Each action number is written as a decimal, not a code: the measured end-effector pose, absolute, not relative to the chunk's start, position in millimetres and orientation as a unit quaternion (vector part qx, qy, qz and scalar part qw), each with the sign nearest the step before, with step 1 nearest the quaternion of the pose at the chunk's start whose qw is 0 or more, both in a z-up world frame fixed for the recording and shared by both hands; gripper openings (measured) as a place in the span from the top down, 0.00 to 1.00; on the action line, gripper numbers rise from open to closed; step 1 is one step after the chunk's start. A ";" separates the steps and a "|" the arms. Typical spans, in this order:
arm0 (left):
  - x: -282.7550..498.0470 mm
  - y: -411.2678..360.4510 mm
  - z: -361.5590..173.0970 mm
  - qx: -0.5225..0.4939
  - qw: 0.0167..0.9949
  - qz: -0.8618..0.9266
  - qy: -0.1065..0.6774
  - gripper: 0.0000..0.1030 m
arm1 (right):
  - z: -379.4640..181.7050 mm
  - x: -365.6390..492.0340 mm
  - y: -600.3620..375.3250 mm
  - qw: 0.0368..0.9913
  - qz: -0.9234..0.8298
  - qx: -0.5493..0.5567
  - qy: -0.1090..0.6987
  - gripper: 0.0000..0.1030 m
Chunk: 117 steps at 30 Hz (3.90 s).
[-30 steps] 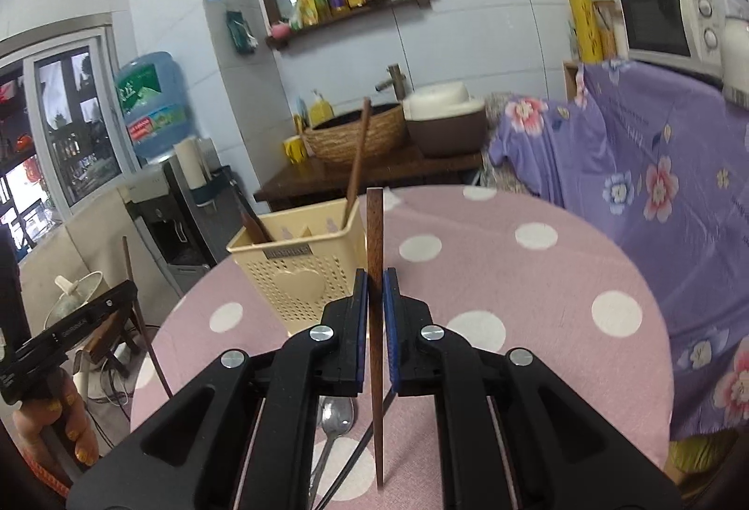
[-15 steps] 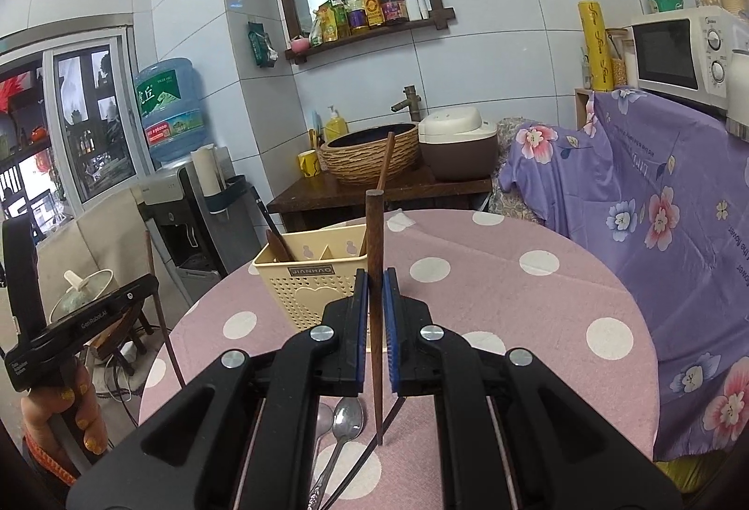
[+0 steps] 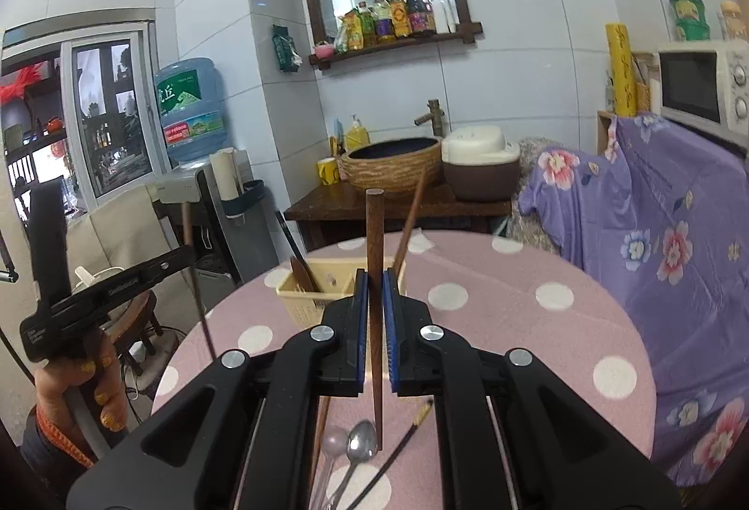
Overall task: Organize utensils
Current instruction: 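Carry both chopsticks over the beige caddy and lower them in, then open both tools and move them back toward the table utensils, then grasp the black gold-tipped chopstick with the right tool while the left tool grasps a brown chopstick, then carry both chopsticks to the beige caddy and lower them in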
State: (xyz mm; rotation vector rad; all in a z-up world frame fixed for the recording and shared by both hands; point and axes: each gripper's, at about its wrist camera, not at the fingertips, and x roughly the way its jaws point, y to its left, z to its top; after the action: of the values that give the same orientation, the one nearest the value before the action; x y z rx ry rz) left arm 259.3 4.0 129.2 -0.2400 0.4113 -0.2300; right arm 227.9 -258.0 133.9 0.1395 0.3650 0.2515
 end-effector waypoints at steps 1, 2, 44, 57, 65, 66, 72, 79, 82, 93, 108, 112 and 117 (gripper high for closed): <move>267.7 1.6 138.2 -0.118 0.965 -0.117 0.201 0.92 | 145.0 233.0 -253.9 0.975 0.126 0.062 0.174 0.93; 276.3 -0.1 148.1 -0.120 0.966 -0.117 0.196 0.92 | 154.4 237.8 -251.2 0.976 0.125 0.059 0.167 0.93; 288.0 -17.0 52.6 -0.079 0.958 -0.049 0.271 0.40 | 69.3 306.2 -230.9 0.971 0.053 0.064 0.224 0.72; 229.8 20.9 -31.5 -0.111 0.920 -0.010 0.377 0.41 | -52.0 304.3 -234.4 0.904 -0.004 0.085 0.419 0.67; 221.1 12.4 -32.7 -0.103 0.922 -0.024 0.373 0.41 | -72.7 321.4 -225.7 0.891 -0.030 0.080 0.446 0.70; 220.7 12.0 -33.5 -0.101 0.922 -0.025 0.374 0.41 | -76.1 321.2 -223.7 0.892 -0.033 0.075 0.445 0.70; 220.9 15.9 -39.5 -0.104 0.918 -0.024 0.382 0.41 | -81.2 326.5 -214.0 0.894 -0.048 0.047 0.442 0.77; 223.7 13.0 -44.7 -0.101 0.913 -0.030 0.394 0.41 | -79.5 335.3 -212.5 0.895 -0.048 0.043 0.441 0.90; 228.6 8.0 -46.6 -0.099 0.909 -0.040 0.403 0.41 | -78.2 336.0 -219.3 0.894 -0.035 0.067 0.442 0.92; 272.4 -34.1 -50.4 -0.069 0.892 -0.076 0.440 0.59 | -43.9 295.3 -244.7 0.910 0.011 0.135 0.391 0.92; 307.0 -77.1 -73.1 -0.018 0.892 -0.030 0.451 0.73 | -18.9 266.6 -255.2 0.928 0.039 0.146 0.339 0.92; 310.6 -81.9 -75.1 0.007 0.896 -0.018 0.444 0.86 | -18.8 265.6 -257.2 0.929 0.041 0.150 0.336 0.92; 313.8 -84.4 -75.1 0.010 0.896 -0.016 0.443 0.92 | -16.7 263.3 -259.0 0.930 0.041 0.155 0.332 0.92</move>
State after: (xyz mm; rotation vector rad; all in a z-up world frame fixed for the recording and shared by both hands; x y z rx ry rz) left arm 313.8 -84.5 -75.1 0.0198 0.9173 -0.0336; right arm 263.3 -259.0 -16.7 0.3175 0.6802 0.0836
